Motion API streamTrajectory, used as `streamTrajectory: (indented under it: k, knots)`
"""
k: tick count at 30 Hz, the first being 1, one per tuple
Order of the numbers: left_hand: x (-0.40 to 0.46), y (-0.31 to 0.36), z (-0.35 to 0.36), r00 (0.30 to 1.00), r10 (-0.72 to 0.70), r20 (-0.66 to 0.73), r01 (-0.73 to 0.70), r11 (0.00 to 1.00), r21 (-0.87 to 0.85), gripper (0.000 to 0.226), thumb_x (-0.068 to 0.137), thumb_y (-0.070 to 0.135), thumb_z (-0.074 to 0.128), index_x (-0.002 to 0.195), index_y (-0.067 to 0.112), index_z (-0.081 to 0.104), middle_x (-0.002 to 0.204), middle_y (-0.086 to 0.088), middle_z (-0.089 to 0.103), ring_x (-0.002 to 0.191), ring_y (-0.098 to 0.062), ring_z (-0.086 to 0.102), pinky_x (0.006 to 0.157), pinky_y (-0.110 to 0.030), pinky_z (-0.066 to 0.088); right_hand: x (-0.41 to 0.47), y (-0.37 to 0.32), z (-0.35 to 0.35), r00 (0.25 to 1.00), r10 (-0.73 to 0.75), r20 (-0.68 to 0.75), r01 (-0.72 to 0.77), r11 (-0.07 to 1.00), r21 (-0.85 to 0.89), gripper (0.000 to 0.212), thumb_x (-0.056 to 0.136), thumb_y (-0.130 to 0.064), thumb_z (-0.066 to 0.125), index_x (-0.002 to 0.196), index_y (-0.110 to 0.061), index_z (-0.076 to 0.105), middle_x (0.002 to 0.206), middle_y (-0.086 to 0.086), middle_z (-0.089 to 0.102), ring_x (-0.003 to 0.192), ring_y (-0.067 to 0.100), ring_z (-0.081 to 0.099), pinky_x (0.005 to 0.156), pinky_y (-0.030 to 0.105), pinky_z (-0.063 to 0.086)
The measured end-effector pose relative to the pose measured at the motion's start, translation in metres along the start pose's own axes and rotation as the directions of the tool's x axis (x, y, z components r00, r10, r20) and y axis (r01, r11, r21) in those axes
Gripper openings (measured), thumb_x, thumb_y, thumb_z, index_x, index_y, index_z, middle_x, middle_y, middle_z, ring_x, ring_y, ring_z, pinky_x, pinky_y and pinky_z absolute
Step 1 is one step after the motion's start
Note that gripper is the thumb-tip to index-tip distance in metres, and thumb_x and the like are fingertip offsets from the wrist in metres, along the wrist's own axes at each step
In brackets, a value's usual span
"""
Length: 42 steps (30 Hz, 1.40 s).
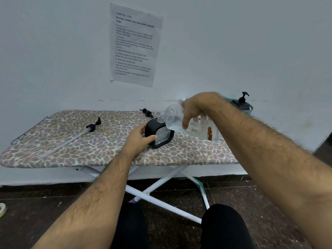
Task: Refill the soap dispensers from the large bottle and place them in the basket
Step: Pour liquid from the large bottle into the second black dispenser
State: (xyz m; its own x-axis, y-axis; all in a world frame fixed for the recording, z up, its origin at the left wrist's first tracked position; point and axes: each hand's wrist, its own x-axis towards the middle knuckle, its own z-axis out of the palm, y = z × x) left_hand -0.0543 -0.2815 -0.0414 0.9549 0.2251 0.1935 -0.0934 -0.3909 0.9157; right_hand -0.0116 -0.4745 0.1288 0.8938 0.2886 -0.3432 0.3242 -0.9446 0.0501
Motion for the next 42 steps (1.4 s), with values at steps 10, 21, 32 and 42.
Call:
streamTrajectory:
  k: [10,21,32,42]
  knots:
    - [0.0019,-0.0019,0.0001,1.000,-0.006,0.010,0.006,1.000,-0.002,0.059,0.083,0.013,0.075,0.137,0.011,0.049,0.127,-0.004,0.061,0.108,-0.012,0.058,0.086,-0.017,0.046,-0.0016,-0.0006,-0.0015,1.000,0.002,0.007,-0.002,1.000,0.003,0.077,0.076,-0.036,0.082,0.139,-0.014,0.043,0.107,0.008,0.069,0.077,0.025,0.064,0.091,0.047,0.052]
    - [0.0014,-0.0025,-0.0004,1.000,-0.005,0.008,0.005,1.000,0.002,0.060,0.083,0.014,0.075,0.137,0.012,0.050,0.124,0.000,0.060,0.109,-0.012,0.057,0.089,-0.020,0.046,-0.0032,-0.0014,-0.0014,1.000,-0.003,0.013,0.003,1.000,0.010,0.076,0.079,-0.034,0.080,0.140,-0.012,0.041,0.109,0.012,0.070,0.074,0.024,0.063,0.090,0.045,0.053]
    - [0.0058,-0.0082,-0.0012,1.000,-0.006,0.016,0.006,1.000,0.003,0.062,0.082,0.015,0.077,0.137,0.012,0.050,0.128,-0.004,0.061,0.115,-0.017,0.059,0.101,-0.033,0.048,-0.0046,-0.0016,-0.0026,1.000,-0.009,0.016,0.009,1.000,-0.005,0.076,0.079,-0.035,0.080,0.140,-0.011,0.041,0.112,0.012,0.070,0.073,0.023,0.063,0.081,0.041,0.051]
    - [0.0071,-0.0106,-0.0013,1.000,-0.022,0.013,0.021,1.000,0.012,0.066,0.081,0.017,0.078,0.139,0.012,0.048,0.131,-0.005,0.060,0.119,-0.019,0.058,0.103,-0.036,0.047,-0.0043,-0.0018,-0.0016,1.000,0.001,0.015,-0.001,1.000,0.010,0.077,0.077,-0.035,0.081,0.139,-0.012,0.042,0.110,0.010,0.070,0.075,0.024,0.065,0.088,0.046,0.053]
